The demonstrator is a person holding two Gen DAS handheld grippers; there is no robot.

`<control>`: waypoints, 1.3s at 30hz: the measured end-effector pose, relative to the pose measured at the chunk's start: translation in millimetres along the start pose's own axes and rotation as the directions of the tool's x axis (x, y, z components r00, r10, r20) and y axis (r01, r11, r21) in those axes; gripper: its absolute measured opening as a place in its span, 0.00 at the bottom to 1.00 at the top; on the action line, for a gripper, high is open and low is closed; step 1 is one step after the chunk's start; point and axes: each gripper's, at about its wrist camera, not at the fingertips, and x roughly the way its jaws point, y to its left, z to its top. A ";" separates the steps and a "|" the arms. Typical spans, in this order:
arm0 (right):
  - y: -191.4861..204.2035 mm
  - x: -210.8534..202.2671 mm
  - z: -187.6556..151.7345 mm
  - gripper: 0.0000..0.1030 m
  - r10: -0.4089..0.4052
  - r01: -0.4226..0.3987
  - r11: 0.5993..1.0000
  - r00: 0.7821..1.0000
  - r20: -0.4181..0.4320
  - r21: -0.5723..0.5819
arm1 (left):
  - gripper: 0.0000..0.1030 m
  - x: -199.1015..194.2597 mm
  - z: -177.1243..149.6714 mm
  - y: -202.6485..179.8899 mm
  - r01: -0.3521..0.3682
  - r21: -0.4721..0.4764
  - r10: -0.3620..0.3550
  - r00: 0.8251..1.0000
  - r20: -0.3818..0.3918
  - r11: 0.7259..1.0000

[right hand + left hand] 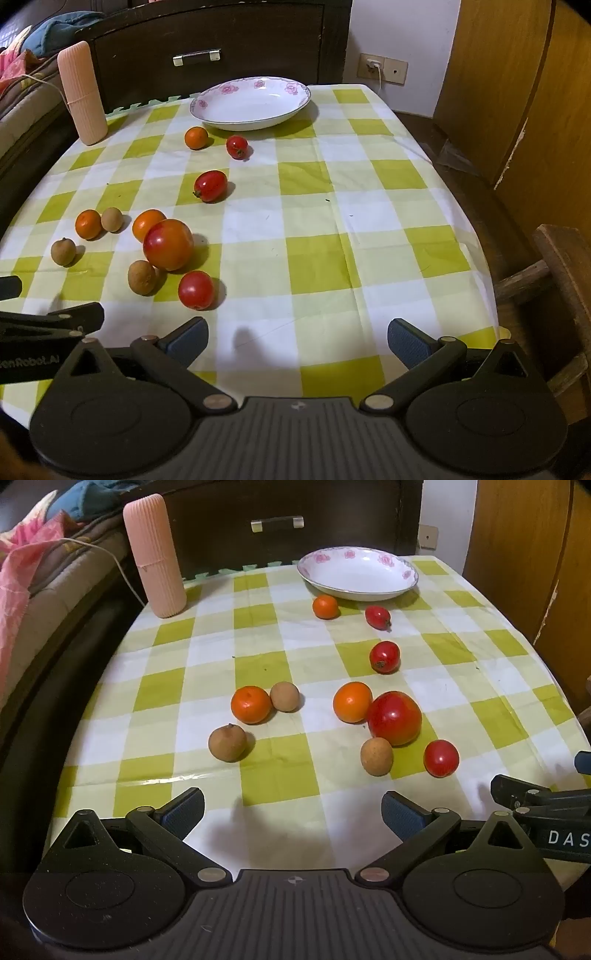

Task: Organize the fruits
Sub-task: 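Move both grippers open toward the scattered fruits on the cloth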

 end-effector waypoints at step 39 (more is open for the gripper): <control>2.5 5.5 -2.3 0.99 0.016 -0.016 1.000 1.000 -0.022 -0.004 | 1.00 9.7 -5.5 -1.7 -0.006 0.015 0.006 0.999 -0.039 1.000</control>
